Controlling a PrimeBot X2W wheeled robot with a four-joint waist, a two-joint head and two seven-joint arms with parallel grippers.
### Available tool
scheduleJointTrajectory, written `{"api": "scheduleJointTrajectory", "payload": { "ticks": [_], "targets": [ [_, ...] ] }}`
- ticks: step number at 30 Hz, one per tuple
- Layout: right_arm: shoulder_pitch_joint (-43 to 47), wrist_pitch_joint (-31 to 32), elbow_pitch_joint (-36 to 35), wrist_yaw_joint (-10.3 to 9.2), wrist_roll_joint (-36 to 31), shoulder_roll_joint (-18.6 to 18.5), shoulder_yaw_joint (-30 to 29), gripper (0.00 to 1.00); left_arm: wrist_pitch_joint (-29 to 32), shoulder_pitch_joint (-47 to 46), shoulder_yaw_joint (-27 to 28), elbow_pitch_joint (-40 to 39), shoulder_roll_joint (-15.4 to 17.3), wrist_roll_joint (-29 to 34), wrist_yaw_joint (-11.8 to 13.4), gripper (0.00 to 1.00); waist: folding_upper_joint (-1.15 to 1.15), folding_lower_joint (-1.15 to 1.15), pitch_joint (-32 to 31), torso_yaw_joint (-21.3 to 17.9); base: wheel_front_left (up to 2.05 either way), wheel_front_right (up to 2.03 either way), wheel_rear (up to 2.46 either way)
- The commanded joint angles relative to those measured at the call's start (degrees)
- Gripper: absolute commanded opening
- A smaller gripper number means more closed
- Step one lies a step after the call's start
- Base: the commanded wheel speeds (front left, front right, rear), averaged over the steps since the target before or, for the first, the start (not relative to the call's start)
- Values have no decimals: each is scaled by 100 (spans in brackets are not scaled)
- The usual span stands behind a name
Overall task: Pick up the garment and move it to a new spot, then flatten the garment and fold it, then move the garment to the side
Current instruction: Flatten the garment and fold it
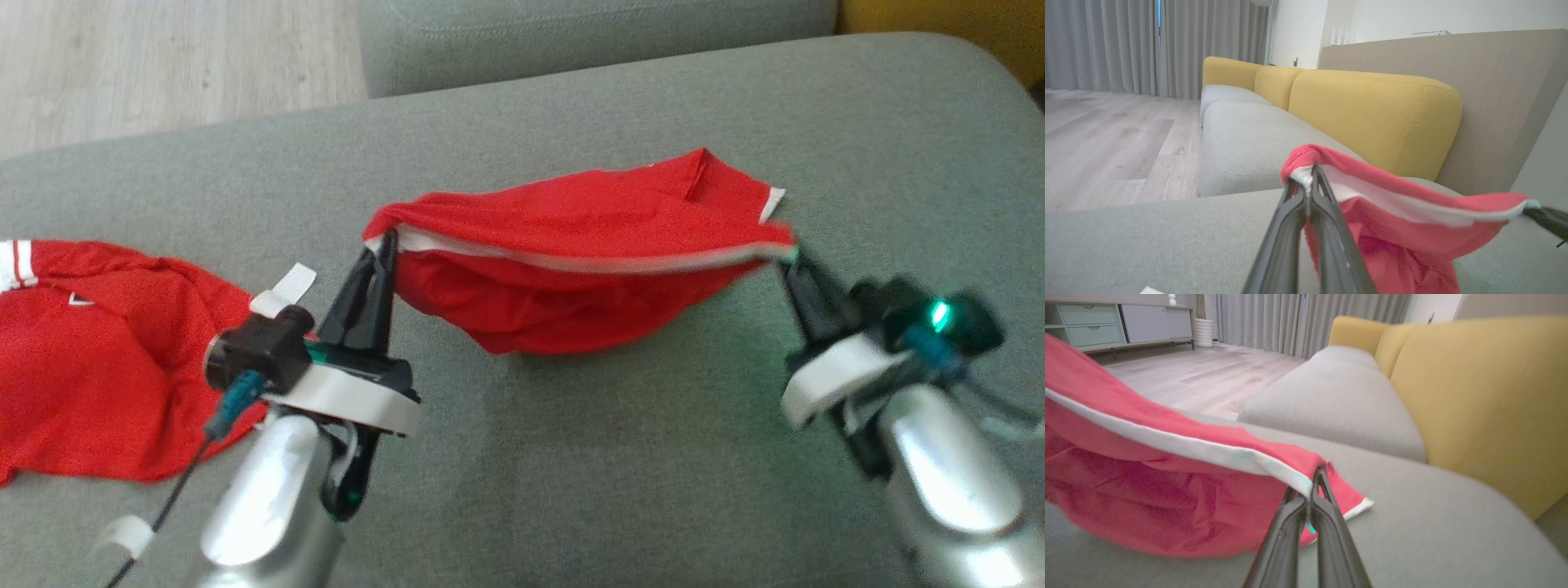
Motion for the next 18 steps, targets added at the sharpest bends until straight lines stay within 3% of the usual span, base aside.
{"api": "scheduleJointTrajectory", "payload": {
  "ticks": [1,10,18],
  "targets": [
    [-333,80,-344,28,-38,-178,107,0,-54,-396,220,-240,221,20,10,0,0,0,-65,-37,0,0,0],
    [-1666,651,-1194,28,167,-1210,811,0,217,-1410,172,-507,854,-19,10,0,0,0,-317,-75,0,0,0],
    [-2548,597,-1128,28,394,-1513,1225,0,314,-1996,193,-623,1028,16,12,0,0,0,-500,-105,0,0,0]
  ]
}}
